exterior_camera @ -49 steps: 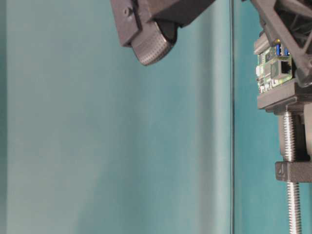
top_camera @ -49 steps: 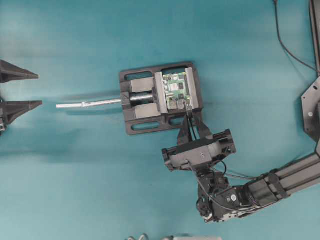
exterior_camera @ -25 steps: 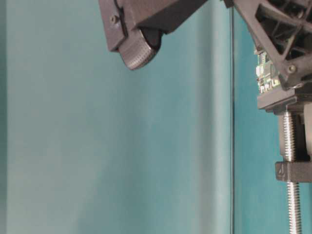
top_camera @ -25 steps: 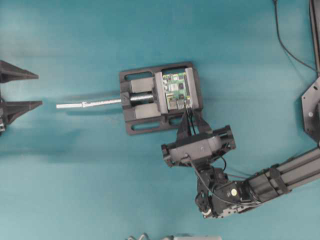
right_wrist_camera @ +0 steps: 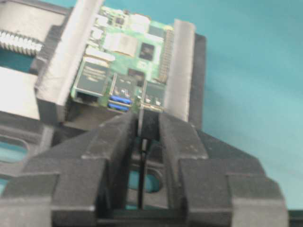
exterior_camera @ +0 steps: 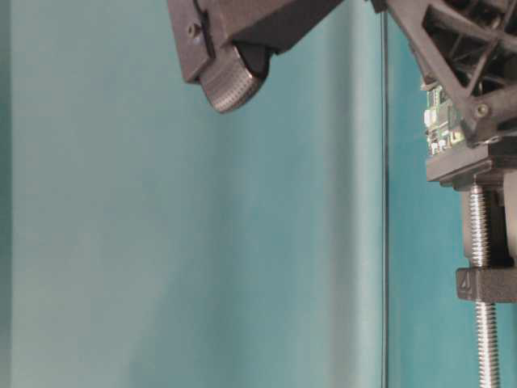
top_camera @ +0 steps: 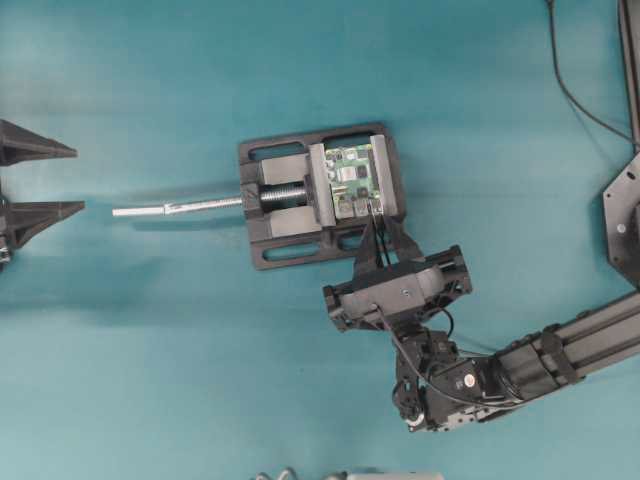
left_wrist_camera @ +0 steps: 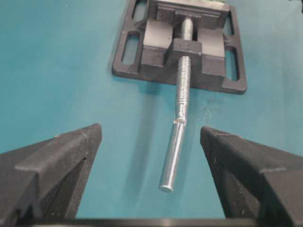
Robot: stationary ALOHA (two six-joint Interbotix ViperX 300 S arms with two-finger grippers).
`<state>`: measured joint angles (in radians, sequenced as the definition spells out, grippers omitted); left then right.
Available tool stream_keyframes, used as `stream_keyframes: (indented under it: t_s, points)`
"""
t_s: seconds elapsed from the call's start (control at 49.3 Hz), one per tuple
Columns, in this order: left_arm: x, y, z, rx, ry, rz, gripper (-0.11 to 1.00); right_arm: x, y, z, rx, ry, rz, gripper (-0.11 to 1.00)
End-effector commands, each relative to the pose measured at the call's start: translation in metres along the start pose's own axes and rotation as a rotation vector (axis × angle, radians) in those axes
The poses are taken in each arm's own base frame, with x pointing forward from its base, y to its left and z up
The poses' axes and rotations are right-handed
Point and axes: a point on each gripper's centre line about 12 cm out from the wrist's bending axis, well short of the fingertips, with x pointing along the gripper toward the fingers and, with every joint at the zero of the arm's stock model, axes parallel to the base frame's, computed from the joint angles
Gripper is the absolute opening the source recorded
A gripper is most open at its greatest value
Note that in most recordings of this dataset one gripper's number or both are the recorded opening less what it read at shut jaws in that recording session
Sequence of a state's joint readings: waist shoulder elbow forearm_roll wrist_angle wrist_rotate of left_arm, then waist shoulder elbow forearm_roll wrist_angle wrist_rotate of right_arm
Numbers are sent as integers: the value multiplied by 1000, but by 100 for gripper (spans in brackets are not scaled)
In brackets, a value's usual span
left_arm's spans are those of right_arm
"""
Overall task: Insert the USB into the fixed PCB.
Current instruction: 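Push the USB plug into the port with the right gripper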
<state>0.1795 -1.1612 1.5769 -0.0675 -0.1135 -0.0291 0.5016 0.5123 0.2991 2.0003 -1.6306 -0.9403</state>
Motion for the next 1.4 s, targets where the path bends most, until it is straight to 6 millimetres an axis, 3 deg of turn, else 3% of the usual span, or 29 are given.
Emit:
stream_keyframes:
  t_s: [0.0, 0.365, 0.69, 0.893, 1.137, 1.38]
  points:
    - [1, 0, 5, -5, -14, 0, 100, 24, -3, 24, 62, 12, -54, 21]
    - [1, 0, 6, -5, -15, 0, 100, 41, -3, 28, 73, 20, -97, 21]
    - [1, 0, 6, -5, -15, 0, 100, 43, -2, 28, 76, 20, -104, 21]
    - [1, 0, 5, -5, -14, 0, 100, 35, 0, 28, 84, 19, -82, 21]
    - [1, 0, 6, -5, -15, 0, 100, 9, 2, 23, 96, 11, -21, 21]
    - [1, 0, 6, -5, -15, 0, 100, 4, 0, 18, 123, 7, -8, 21]
